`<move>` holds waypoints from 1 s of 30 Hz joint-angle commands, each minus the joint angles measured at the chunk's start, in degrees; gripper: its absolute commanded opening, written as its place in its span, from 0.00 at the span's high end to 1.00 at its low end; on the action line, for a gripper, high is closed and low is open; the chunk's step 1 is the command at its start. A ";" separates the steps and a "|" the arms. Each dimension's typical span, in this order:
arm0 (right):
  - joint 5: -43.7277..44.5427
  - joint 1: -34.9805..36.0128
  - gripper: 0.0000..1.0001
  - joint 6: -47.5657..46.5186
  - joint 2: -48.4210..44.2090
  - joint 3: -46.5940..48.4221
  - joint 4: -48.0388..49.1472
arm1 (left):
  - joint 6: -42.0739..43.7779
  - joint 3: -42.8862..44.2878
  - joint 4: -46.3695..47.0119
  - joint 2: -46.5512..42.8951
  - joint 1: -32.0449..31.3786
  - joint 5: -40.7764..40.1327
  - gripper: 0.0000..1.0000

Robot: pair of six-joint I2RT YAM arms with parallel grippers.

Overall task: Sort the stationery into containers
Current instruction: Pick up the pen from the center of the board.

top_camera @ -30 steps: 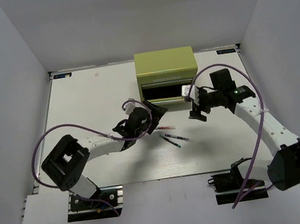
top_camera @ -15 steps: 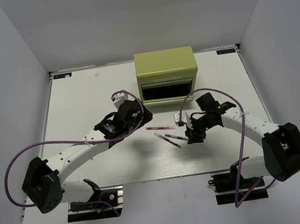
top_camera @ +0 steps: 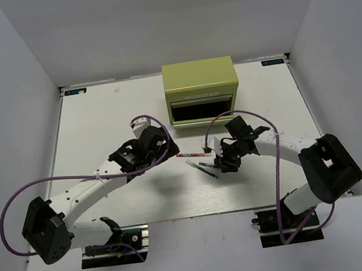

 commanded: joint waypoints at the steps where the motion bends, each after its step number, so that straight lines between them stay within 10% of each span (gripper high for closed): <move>1: 2.66 0.61 0.50 2.14 1.13 -0.12 3.80 | -0.33 -0.35 -1.00 -1.70 0.25 -0.62 0.06; 10: 6.26 2.27 0.55 5.03 4.21 -0.29 6.70 | -1.47 1.58 -1.71 1.37 0.25 1.05 0.05; 20: 6.97 2.72 1.00 3.11 1.24 -1.61 2.42 | -3.66 3.42 0.14 3.74 0.25 4.74 0.07; 30: 6.44 2.19 1.00 -1.02 -11.44 12.24 -3.41 | -15.44 3.43 3.30 6.64 0.25 9.83 0.12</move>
